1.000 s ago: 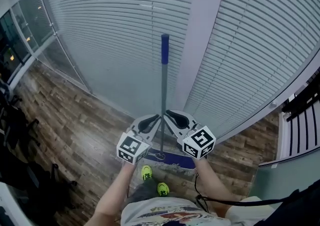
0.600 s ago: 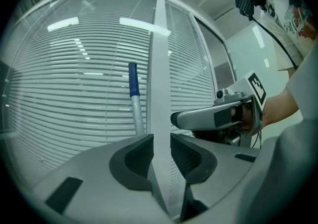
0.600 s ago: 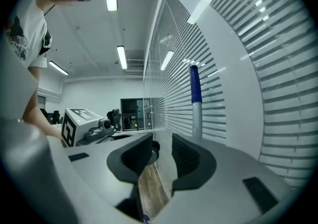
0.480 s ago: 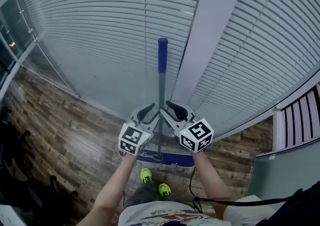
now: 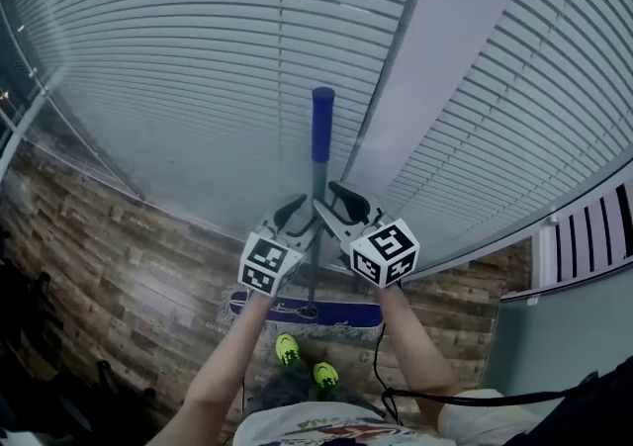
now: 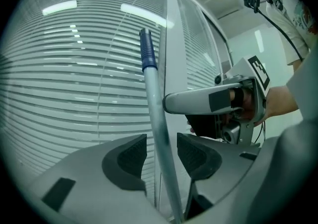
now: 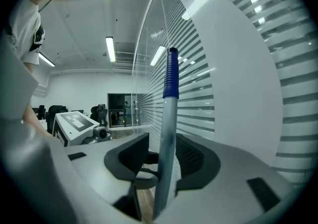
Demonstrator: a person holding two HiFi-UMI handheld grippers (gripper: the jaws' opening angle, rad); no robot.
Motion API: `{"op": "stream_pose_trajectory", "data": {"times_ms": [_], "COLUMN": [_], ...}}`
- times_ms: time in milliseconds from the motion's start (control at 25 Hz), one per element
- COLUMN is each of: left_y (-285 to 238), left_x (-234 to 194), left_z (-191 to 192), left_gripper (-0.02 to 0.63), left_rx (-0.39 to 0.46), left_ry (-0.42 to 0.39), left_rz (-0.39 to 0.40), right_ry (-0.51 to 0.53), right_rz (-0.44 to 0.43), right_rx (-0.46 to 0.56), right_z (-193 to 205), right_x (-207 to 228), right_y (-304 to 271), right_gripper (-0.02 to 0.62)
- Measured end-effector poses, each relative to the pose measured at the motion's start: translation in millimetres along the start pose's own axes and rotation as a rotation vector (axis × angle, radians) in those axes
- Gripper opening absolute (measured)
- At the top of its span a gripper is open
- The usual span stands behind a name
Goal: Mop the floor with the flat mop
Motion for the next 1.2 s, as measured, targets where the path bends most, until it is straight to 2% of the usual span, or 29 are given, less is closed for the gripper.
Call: {"op": "stream_pose_trajectory", "data": {"times_ms": [280, 360, 560, 720, 960, 1040, 1200], "left_y": [-14.9, -14.8, -2.6, 13.2, 28.7, 35.1, 42.4], "left_x": [-9.7, -10.5, -3.9, 13.1, 54.4, 68.5, 103.0], "left_z": [-10.0, -13.7, -15.1, -14.8, -25.8, -25.0, -22.9], "left_gripper": [0.166, 0.14, 0.127, 0.117, 0.117, 0.117, 0.117], "left_rx": [0.044, 0.053, 0.078, 0.102, 0.12, 0.125, 0.105], "left_ry": [-0.032, -0.045, -0.023, -0.004, -0.03, -0.045, -0.096], "left_rz": [0.001, 0.004, 0.013, 0.01, 0.049, 0.058, 0.109], "right_ry": [0.004, 0.017, 0.037, 0.049, 0.067, 0.058, 0.025], "right_rz": [0.003, 0.001, 0.008, -0.015, -0.041, -0.051, -0.073], "right_rx": [-0.001, -0.002, 0.006, 0.018, 0.051, 0.062, 0.087], "right_z": [-6.2, -9.4, -13.0, -13.9, -15.1, -9.3, 5.7], "right_x": [6.2, 3.4, -4.7, -17.9, -41.4, -46.6, -55.6], "right_y": [-20.0, -22.9, -18.6, -8.4, 21.9, 36.8, 71.1], "right_gripper": [0.149, 0.149, 0.149, 0.149, 0.147, 0.115, 0.107]}}
Point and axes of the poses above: the fingertips, and each gripper's own axes: y backward along the fingers, x to its right, z out of its underside, the point moved 6 cm from there along y, backward along the fingers, and after that the axes turned 12 degrees about -y, right-handed, at the moved point
